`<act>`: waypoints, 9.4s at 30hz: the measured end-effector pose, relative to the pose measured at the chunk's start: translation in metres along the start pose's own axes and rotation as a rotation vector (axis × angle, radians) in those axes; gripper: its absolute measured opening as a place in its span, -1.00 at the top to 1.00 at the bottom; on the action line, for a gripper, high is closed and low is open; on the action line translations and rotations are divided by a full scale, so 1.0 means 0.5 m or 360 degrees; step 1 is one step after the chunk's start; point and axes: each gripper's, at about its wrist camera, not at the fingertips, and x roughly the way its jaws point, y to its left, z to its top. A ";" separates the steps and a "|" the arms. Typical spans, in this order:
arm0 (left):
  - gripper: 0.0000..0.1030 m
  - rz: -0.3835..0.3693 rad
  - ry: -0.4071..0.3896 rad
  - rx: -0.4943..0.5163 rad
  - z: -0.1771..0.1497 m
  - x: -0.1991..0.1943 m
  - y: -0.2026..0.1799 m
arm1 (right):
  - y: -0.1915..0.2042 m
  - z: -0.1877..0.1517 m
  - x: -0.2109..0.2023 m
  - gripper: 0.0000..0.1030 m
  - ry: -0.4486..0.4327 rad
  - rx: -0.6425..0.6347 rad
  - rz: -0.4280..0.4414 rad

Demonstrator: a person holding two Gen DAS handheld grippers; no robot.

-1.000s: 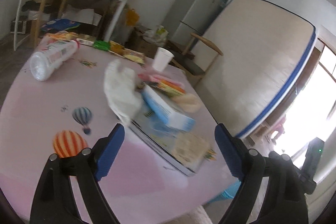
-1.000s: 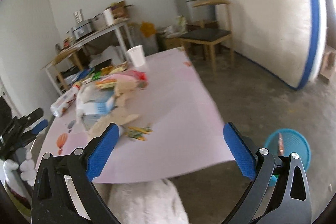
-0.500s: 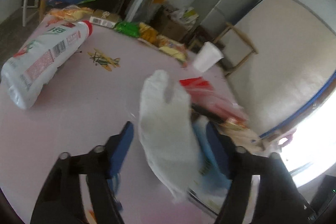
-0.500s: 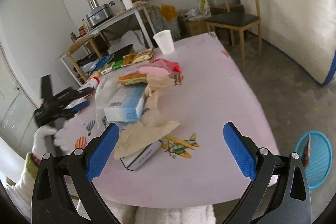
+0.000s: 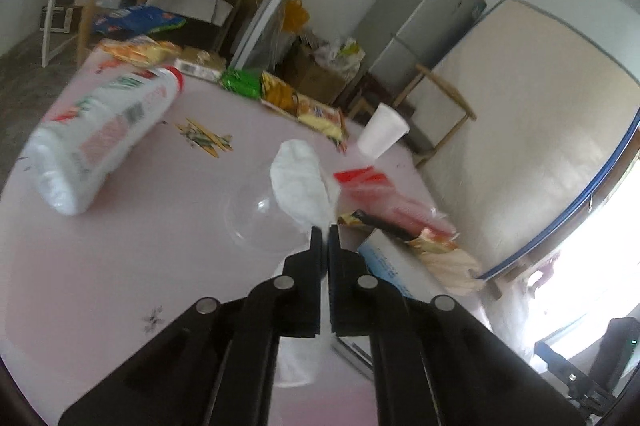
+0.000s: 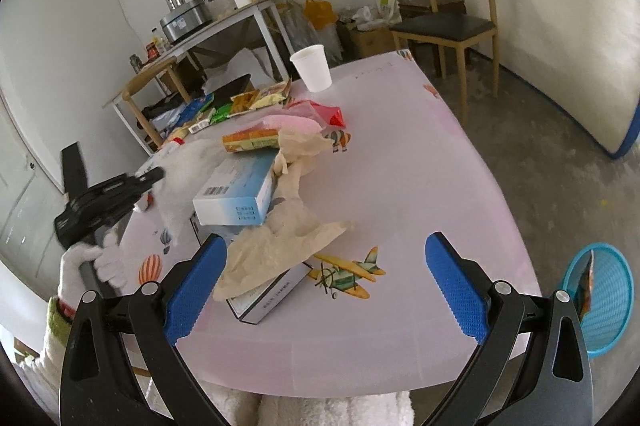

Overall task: Collect trash
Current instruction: 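Grasp the white tissue with the left gripper while the right gripper grasps the clear plastic cup, then carry the tissue and cup to the wastebasket and open the left gripper, then open the right gripper to drop the clear cup, then move both grippers back toward the table, then grasp the red plastic bag with the right gripper while the left gripper grasps the clear plastic bag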

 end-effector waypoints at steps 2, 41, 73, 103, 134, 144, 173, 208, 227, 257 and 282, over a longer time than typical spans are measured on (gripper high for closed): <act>0.96 -0.0030 -0.0048 -0.0035 -0.006 -0.037 0.006 | 0.002 0.004 -0.002 -0.86 -0.0013 -0.0003 0.0001; 0.96 0.0208 -0.0160 0.0056 -0.182 -0.241 0.069 | 0.512 0.170 0.502 -0.79 0.0825 -0.0742 0.0204; 0.96 0.0071 -0.0309 0.0062 -0.164 -0.288 0.049 | 0.497 0.220 0.302 -0.26 0.0626 -0.0679 0.0430; 0.96 -0.0321 -0.0383 0.0385 -0.163 -0.362 -0.228 | 0.137 0.171 -0.079 -0.26 0.0222 -0.0090 0.0457; 0.96 -0.1010 0.0636 0.0987 -0.426 0.018 -0.824 | -0.513 -0.181 -0.376 -0.26 -0.0213 0.1140 -0.0194; 0.96 -0.0933 0.0994 0.1110 -0.638 0.287 -0.988 | -0.741 -0.264 -0.293 -0.27 -0.0178 0.1511 -0.0248; -0.39 -0.0798 0.0842 0.1002 -0.603 0.331 -0.972 | -0.948 -0.343 -0.120 -0.49 -0.0045 0.1641 -0.0483; -0.51 -0.0241 0.0017 0.0424 -0.206 -0.069 -0.369 | -0.310 0.042 -0.034 -0.64 0.0162 0.0595 0.0342; -0.51 -0.0209 -0.0038 -0.0014 -0.065 -0.058 -0.146 | -0.078 0.222 0.218 -0.64 0.0434 0.0344 0.0473; -0.43 -0.0307 0.0125 -0.0167 0.042 0.046 -0.061 | -0.077 0.311 0.606 0.24 0.0990 0.0616 0.0189; -0.34 -0.0351 0.0711 -0.0950 0.152 0.320 0.029 | -0.058 0.291 0.578 1.00 0.0869 0.0505 0.0297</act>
